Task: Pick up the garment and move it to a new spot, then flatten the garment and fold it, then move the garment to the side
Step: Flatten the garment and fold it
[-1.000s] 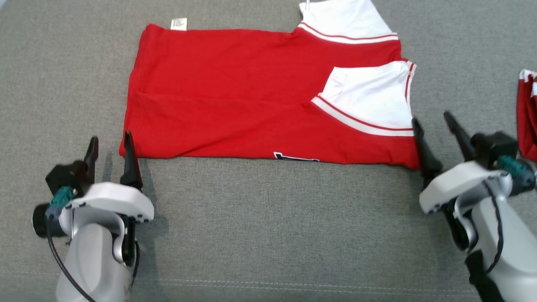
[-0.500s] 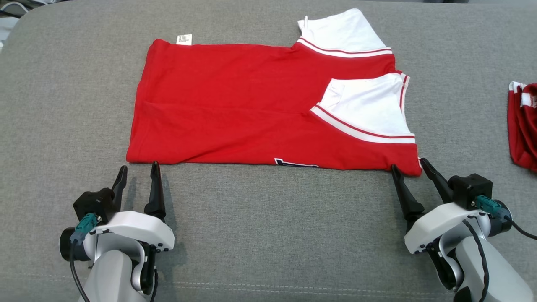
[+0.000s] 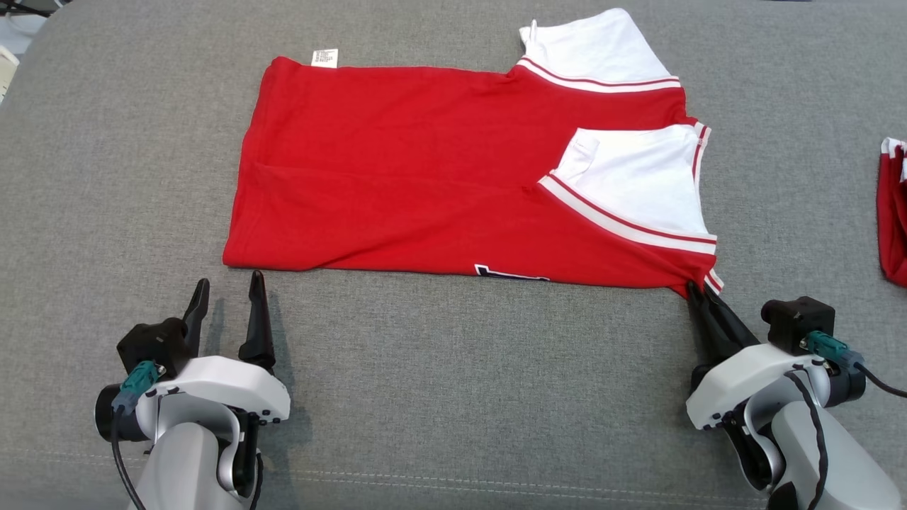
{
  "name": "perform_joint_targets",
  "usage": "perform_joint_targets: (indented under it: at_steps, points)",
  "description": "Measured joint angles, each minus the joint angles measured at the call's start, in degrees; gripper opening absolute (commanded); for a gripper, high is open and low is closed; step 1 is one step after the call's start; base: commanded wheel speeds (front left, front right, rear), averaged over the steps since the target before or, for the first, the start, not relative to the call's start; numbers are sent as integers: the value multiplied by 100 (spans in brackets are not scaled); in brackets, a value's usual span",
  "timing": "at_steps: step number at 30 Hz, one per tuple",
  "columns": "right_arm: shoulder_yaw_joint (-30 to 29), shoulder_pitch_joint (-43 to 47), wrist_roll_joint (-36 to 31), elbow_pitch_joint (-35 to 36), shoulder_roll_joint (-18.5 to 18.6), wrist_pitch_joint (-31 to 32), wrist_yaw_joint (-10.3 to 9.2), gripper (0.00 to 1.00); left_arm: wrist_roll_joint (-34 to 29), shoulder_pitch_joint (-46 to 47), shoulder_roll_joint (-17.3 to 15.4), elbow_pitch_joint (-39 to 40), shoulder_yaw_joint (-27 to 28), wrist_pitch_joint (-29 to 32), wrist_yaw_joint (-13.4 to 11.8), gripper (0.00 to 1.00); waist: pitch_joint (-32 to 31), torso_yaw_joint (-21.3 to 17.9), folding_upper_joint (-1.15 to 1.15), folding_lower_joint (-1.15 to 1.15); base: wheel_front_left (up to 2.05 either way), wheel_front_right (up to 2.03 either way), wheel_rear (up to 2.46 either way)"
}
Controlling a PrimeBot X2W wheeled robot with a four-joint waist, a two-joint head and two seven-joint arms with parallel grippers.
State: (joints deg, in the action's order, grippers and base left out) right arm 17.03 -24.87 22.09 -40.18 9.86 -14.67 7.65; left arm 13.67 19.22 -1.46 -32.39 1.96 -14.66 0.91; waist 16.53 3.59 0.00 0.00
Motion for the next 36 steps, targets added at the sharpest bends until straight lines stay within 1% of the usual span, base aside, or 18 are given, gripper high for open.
perform_joint_targets:
  at_steps: [6,8,9,12,18,19,20,22,23,24,25,26,31,36]
  points:
    - [75,-77,58,35,24,-1,0,0,-65,187,2,-308,174,0,31,100,98,-60,0,0,0,0,0]
    - [142,-162,58,75,35,-1,0,0,-123,452,4,-448,301,0,138,100,178,-112,0,0,0,0,0]
    - [142,-162,58,75,35,-1,0,0,-123,452,4,-448,301,0,138,100,178,-112,0,0,0,0,0]
    - [201,-218,58,120,31,-3,0,0,-163,673,2,-637,398,0,247,100,250,-178,0,0,0,0,0]
    - [292,-289,111,198,0,-4,1,0,-201,847,1,-1069,559,0,338,100,338,-304,0,0,0,0,0]
    - [305,-302,113,203,-5,-4,1,0,-202,876,0,-1128,586,0,352,47,351,-322,0,0,0,0,0]
    - [323,-314,114,208,-9,-4,1,0,-211,912,4,-1167,619,0,358,40,361,-338,0,0,0,0,0]
    - [350,-339,115,219,-9,-4,1,0,-282,985,-4,-1200,664,0,366,35,385,-368,0,0,0,0,0]
    - [356,-347,115,231,-9,-4,1,0,-318,1026,-9,-1230,673,0,390,24,401,-381,0,0,0,0,0]
    - [356,-360,116,238,-11,-4,1,0,-336,1066,-11,-1283,688,0,412,18,416,-393,0,0,0,0,0]
    - [358,-379,118,246,-11,-4,1,0,-338,1098,-9,-1344,714,-1,415,8,430,-406,0,0,0,0,0]
    - [360,-395,120,253,-9,-4,1,0,-347,1123,-14,-1400,732,-2,416,0,442,-419,0,0,0,0,0]
    - [358,-400,212,288,-9,-4,1,0,-350,1231,-73,-1619,816,-34,515,0,469,-446,0,0,0,0,0]
    - [331,-400,219,293,9,-4,1,0,-361,1267,-74,-1648,849,-32,566,0,459,-421,0,0,0,0,0]
